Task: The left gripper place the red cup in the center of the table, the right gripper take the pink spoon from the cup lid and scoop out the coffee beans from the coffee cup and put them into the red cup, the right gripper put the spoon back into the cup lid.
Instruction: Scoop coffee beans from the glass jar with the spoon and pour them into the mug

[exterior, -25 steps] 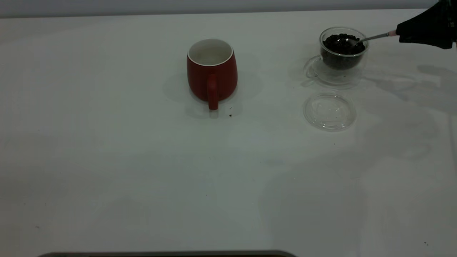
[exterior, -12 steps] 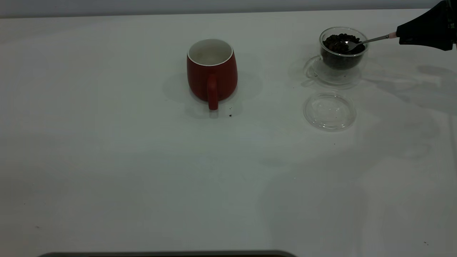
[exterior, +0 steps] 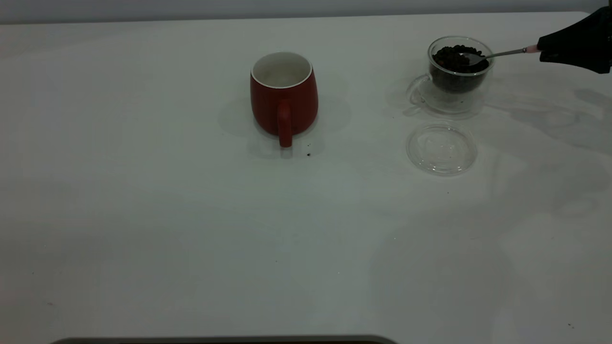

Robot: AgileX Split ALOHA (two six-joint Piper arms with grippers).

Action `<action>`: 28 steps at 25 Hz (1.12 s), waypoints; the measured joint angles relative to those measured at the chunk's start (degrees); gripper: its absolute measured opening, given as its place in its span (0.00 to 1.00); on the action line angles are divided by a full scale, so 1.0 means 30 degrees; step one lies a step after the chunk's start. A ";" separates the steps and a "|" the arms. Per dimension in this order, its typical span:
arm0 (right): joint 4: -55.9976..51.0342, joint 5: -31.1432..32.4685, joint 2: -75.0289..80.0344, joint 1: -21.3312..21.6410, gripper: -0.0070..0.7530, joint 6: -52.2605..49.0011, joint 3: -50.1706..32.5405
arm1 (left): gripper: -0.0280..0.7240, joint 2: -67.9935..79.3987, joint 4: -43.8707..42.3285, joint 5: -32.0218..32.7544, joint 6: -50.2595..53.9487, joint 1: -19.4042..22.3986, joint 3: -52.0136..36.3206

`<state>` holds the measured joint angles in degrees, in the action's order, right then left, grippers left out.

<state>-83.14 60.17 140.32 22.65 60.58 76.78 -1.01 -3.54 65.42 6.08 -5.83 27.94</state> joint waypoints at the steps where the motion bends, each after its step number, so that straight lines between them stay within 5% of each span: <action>1: -0.0085 0.0200 0.0000 0.0095 0.14 -0.0016 0.0000 | 0.73 0.0000 0.0000 0.0000 0.0000 0.0000 0.0000; 15: -0.0825 0.1691 0.0000 0.0243 0.14 -0.0135 0.0000 | 0.73 0.0000 0.0000 0.0000 0.0000 0.0000 0.0000; 28: -0.0982 0.1805 -0.1270 -0.3429 0.14 -0.0581 0.0000 | 0.73 0.0000 0.0000 0.0000 -0.0017 0.0000 0.0000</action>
<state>-86.08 65.58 136.51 12.36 58.83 76.78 -1.01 -3.54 65.42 6.02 -5.83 27.94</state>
